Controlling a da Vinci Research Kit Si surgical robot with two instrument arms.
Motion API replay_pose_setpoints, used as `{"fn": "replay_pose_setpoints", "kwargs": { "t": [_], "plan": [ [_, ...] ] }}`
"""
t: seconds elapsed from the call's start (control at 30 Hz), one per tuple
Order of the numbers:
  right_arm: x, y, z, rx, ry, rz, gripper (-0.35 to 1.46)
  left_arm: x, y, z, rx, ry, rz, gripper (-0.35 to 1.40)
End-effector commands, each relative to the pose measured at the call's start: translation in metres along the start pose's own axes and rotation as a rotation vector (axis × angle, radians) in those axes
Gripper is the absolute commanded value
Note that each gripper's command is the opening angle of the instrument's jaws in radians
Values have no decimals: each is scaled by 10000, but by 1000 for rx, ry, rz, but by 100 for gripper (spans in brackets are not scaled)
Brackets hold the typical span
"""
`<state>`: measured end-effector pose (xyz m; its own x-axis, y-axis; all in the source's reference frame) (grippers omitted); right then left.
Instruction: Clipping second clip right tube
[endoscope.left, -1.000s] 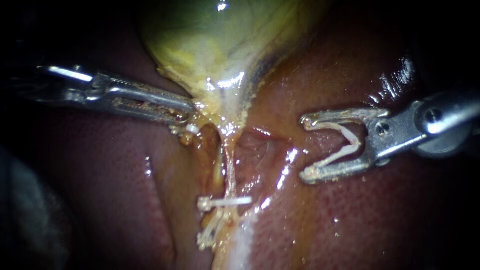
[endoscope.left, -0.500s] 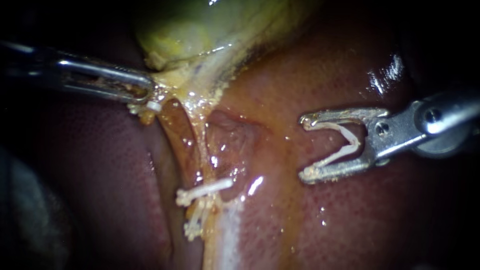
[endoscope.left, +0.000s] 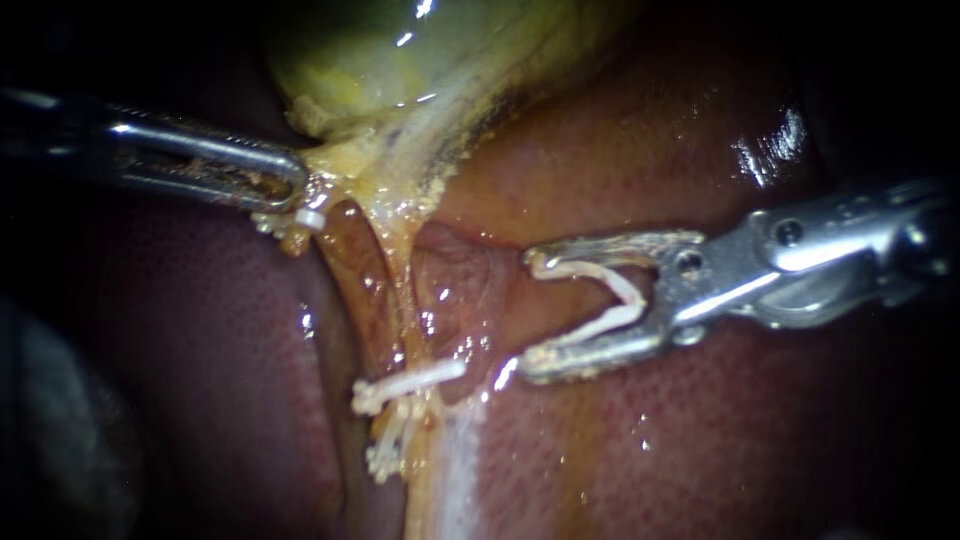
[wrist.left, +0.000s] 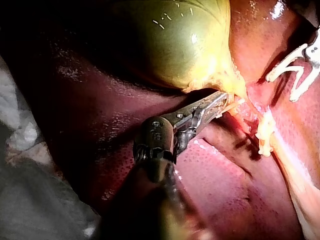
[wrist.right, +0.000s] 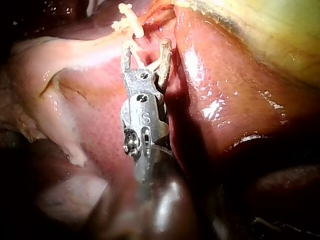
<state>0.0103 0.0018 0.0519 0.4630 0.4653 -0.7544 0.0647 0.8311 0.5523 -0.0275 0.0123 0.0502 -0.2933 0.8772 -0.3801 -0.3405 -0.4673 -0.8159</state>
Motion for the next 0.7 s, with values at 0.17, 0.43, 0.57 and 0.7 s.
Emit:
{"fn": "replay_pose_setpoints", "kwargs": {
  "t": [0.17,0.43,0.57,0.7],
  "plan": [
    [-6,2,28,34,-15,64,47,0,1,1,1,1,-1,-35],
    [-13,9,64,62,9,146,47,1,3,2,5,3,-1,-35],
    [-16,14,78,62,29,191,48,1,3,3,5,3,-1,-35],
    [-19,17,88,77,63,229,48,1,3,3,5,3,-1,-35]
  ]
}}
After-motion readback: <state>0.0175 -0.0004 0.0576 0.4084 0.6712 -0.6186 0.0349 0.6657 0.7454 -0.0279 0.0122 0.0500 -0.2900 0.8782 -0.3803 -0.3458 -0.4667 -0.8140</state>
